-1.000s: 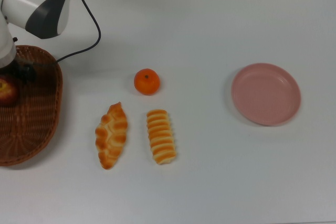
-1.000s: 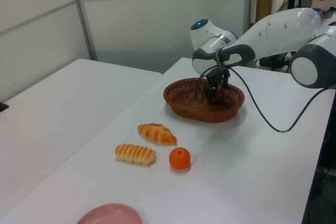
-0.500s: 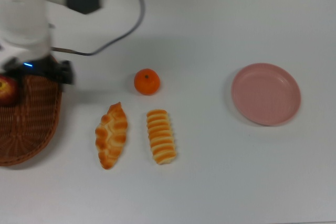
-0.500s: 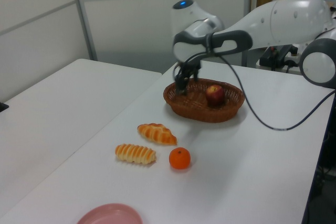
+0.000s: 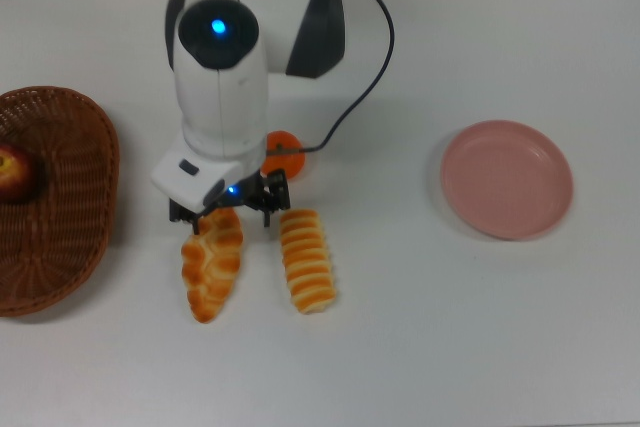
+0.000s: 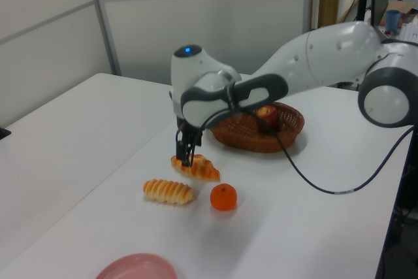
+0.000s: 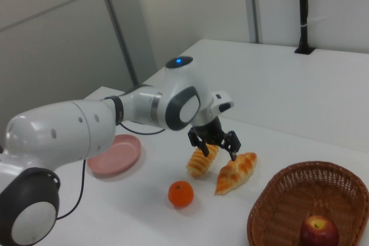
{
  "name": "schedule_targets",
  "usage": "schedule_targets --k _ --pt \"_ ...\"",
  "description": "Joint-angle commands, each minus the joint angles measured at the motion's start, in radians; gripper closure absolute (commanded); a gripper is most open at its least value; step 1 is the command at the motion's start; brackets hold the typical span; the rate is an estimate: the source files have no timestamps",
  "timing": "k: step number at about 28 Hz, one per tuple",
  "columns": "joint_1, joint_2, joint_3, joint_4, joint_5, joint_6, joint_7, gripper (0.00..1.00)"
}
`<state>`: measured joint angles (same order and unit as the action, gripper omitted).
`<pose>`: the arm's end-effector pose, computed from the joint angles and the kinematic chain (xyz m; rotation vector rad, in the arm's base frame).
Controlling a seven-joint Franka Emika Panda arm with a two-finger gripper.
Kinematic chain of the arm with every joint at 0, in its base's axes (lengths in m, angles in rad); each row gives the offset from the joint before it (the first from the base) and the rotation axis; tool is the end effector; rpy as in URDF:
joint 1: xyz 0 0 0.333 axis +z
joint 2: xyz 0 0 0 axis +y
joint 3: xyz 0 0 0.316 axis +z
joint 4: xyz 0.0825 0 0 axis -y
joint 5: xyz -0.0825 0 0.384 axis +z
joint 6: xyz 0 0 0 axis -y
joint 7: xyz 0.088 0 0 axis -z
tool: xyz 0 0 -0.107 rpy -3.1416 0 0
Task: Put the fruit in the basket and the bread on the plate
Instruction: 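Move to the braided bread and close the gripper on it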
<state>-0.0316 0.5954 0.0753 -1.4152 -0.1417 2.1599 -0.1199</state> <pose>0.7310 0.0154 0.3678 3.0273 0.3303 0.2258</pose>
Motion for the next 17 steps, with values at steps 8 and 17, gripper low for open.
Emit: schedule_targets --k 8,17 --pt "-0.004 0.053 -0.014 -0.025 -0.090 0.044 0.014 0.24" --pt "-0.010 0.066 -0.012 -0.030 -0.107 0.044 0.016 1.00"
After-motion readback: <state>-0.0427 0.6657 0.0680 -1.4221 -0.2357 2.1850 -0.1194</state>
